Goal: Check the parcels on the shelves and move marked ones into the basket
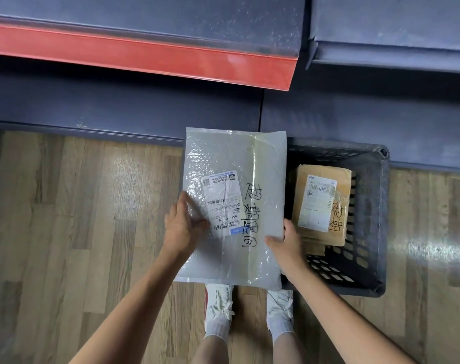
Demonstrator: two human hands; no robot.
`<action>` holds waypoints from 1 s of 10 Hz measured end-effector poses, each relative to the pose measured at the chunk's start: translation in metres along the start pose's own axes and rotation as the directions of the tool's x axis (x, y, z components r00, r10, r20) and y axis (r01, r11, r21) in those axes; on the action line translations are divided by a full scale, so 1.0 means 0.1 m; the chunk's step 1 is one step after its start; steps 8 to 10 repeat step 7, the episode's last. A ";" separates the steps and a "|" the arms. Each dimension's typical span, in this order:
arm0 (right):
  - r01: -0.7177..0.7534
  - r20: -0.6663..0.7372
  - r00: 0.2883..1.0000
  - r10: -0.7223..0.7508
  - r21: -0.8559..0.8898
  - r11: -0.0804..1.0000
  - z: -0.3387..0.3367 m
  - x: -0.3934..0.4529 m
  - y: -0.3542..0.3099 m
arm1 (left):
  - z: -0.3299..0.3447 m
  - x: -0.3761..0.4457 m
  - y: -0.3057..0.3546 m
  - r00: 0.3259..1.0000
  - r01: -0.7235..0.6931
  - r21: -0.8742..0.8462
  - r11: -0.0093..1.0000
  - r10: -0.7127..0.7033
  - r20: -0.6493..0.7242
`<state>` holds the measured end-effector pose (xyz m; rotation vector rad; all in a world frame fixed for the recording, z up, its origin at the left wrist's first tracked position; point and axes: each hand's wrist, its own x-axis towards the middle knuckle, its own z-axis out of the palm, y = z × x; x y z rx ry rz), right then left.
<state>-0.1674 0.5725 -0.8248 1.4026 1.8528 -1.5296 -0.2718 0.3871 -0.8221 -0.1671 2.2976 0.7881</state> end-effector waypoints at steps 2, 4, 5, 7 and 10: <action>-0.005 -0.037 0.999 0.003 -0.051 0.999 -0.06 -0.02 0.03 | 0.06 0.00 0.07 0.998 -0.015 0.097 0.995 0.010 0.055; -0.027 0.099 0.995 0.025 0.017 0.999 -0.27 -0.03 -0.02 | 0.04 -0.18 0.20 0.997 -0.068 0.163 0.984 0.071 -0.010; 0.011 0.141 0.990 -0.012 0.008 1.000 -0.41 -0.17 -0.13 | -0.06 -0.32 0.23 0.999 -0.039 0.229 0.973 0.032 0.034; 0.097 0.142 0.985 -0.099 0.020 0.995 -0.62 -0.49 -0.44 | -0.44 -0.57 0.58 0.997 -0.049 0.286 0.957 0.027 0.079; 0.097 0.142 0.985 -0.099 0.020 0.995 -0.62 -0.49 -0.44 | -0.44 -0.57 0.58 0.997 -0.049 0.286 0.957 0.027 0.079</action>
